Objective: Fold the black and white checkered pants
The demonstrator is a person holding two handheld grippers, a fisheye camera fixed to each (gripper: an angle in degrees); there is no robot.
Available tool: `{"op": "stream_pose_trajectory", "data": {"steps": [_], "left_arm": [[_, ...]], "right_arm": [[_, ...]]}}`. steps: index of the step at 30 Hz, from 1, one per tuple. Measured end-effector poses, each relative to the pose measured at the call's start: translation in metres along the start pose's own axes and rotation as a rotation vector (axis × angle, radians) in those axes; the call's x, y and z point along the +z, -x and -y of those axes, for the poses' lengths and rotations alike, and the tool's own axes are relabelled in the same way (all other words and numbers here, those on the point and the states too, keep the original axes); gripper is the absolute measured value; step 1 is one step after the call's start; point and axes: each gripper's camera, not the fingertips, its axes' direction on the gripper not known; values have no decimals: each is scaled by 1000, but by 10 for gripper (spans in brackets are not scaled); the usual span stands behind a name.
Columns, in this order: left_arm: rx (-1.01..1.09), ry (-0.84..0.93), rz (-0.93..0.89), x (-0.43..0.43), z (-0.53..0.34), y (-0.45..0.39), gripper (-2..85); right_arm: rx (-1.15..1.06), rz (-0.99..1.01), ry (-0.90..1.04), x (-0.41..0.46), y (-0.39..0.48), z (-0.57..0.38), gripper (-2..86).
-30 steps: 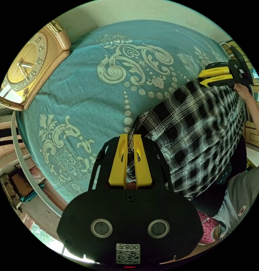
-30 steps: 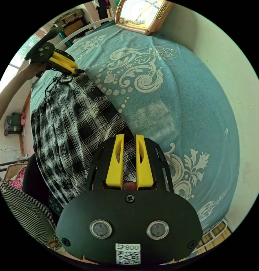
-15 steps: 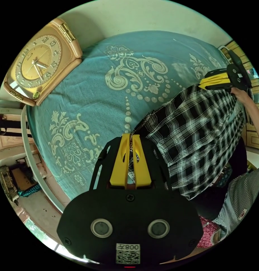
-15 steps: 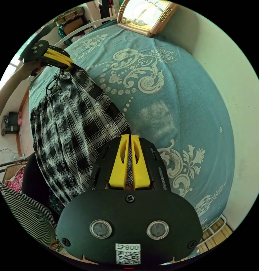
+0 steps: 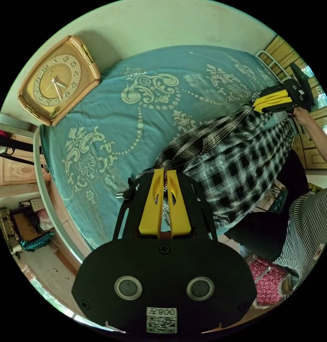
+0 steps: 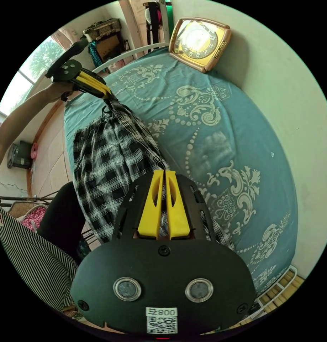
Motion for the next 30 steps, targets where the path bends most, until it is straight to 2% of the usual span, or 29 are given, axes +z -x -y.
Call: {"op": "stream_pose_trajectory", "data": {"steps": [12,30], "left_arm": [[-28,24,-107,-30,-100,-33,14],[28,120,-82,-75,-169,-61,15]], "right_arm": [[-68,102,110,62,61,-78,2],[-60,239,222,149,49,-160,3]]}}
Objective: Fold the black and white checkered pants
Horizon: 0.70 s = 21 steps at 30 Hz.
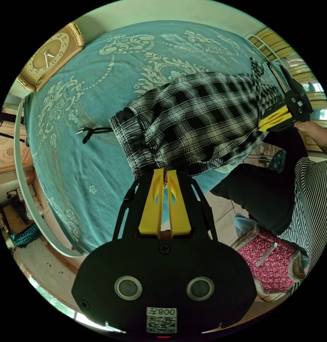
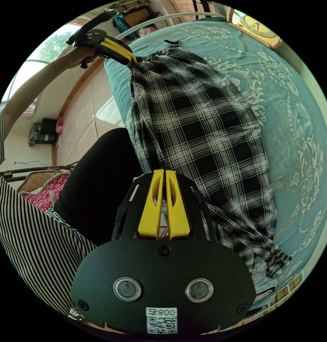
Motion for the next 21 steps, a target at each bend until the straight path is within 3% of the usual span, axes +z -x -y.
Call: {"op": "stream_pose_trajectory", "data": {"steps": [21], "left_arm": [[-110,-61,-59,-32,-77,-1,20]], "right_arm": [[20,74,-21,20,-35,-79,6]]}}
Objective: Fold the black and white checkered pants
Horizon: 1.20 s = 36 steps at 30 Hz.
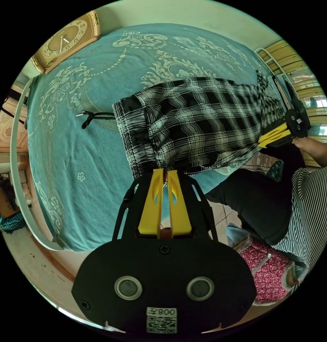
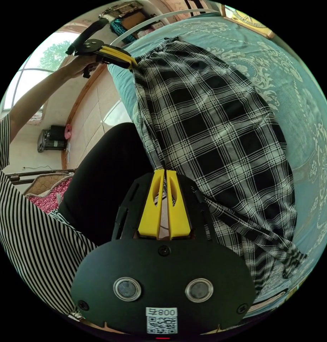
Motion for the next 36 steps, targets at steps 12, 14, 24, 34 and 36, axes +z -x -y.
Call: {"op": "stream_pose_trajectory", "data": {"steps": [12,14,24,34,36], "left_arm": [[-45,-25,-106,-14,-42,16,68],[-65,-53,-109,-20,-52,18,81],[-129,-416,-256,-15,-95,-42,81],[-36,-176,-275,92,-97,-109,20],[-54,-165,-302,101,-104,-105,13]], "right_arm": [[52,65,-61,-18,-3,-45,17],[60,76,-67,-22,-2,-51,20],[91,110,-99,-54,26,-83,54],[120,120,-143,-102,81,-115,70],[134,144,-169,-117,89,-125,66]]}}
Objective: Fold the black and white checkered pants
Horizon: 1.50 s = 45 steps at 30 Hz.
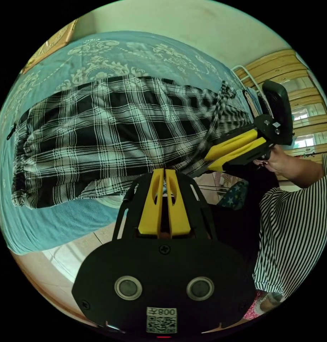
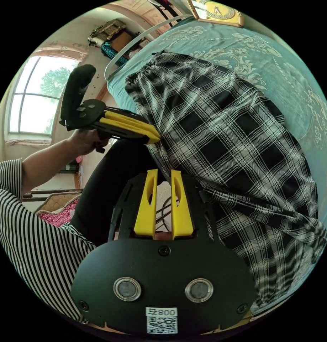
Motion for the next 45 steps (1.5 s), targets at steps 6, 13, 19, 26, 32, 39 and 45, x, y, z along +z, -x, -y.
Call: {"op": "stream_pose_trajectory", "data": {"steps": [6,13,19,26,32,39,45], "left_arm": [[17,-27,-8,15,-24,6,7],[103,-57,-75,51,-26,-10,15],[212,6,-90,114,-5,-36,28],[260,90,-16,179,3,-44,24],[249,118,2,217,-12,-35,7],[249,69,40,246,-31,-21,17],[214,106,44,283,-43,-2,15]], "right_arm": [[137,-64,-127,-58,9,-37,39],[226,-91,-81,-64,36,-52,6],[278,-39,-159,-113,68,-76,9],[568,-87,-358,-212,37,-133,55],[772,-147,-443,-274,20,-161,59],[897,-199,-486,-330,23,-181,72],[940,-232,-417,-355,38,-181,76]]}}
